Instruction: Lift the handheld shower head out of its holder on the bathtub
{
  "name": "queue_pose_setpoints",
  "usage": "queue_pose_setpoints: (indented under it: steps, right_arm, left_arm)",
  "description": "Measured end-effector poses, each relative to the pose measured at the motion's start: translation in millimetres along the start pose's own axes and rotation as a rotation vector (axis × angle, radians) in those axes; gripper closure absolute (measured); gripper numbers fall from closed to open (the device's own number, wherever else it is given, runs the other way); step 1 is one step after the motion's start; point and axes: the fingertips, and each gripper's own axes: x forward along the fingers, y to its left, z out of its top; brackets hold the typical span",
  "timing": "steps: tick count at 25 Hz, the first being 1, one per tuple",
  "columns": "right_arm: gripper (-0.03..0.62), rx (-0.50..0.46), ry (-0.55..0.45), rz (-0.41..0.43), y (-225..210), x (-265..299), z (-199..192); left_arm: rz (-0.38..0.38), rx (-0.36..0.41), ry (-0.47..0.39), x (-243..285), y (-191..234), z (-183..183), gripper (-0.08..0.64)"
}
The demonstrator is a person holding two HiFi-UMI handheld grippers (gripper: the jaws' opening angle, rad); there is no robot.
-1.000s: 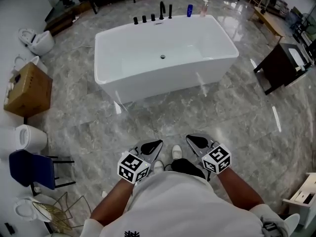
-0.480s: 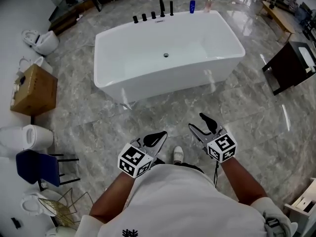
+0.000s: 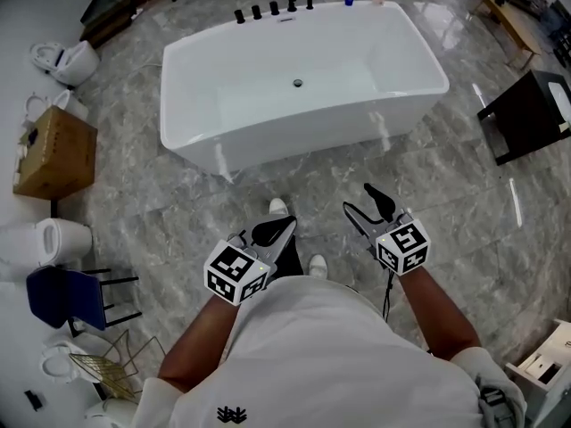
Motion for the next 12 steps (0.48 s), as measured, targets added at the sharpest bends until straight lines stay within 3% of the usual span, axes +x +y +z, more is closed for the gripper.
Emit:
queue_pose_setpoints:
  steps: [6, 12]
  right_arm:
    - [0.318, -0.015, 0.041, -0.031, -26, 48, 15]
    - [0.329, -0.02, 0.055, -0.078, -67, 110, 59]
  left_arm:
    - [-0.045, 0.009, -0.025, 29, 63, 26, 0.554]
    - [-0.109, 0.042, -0.026, 55, 128, 71, 0.554]
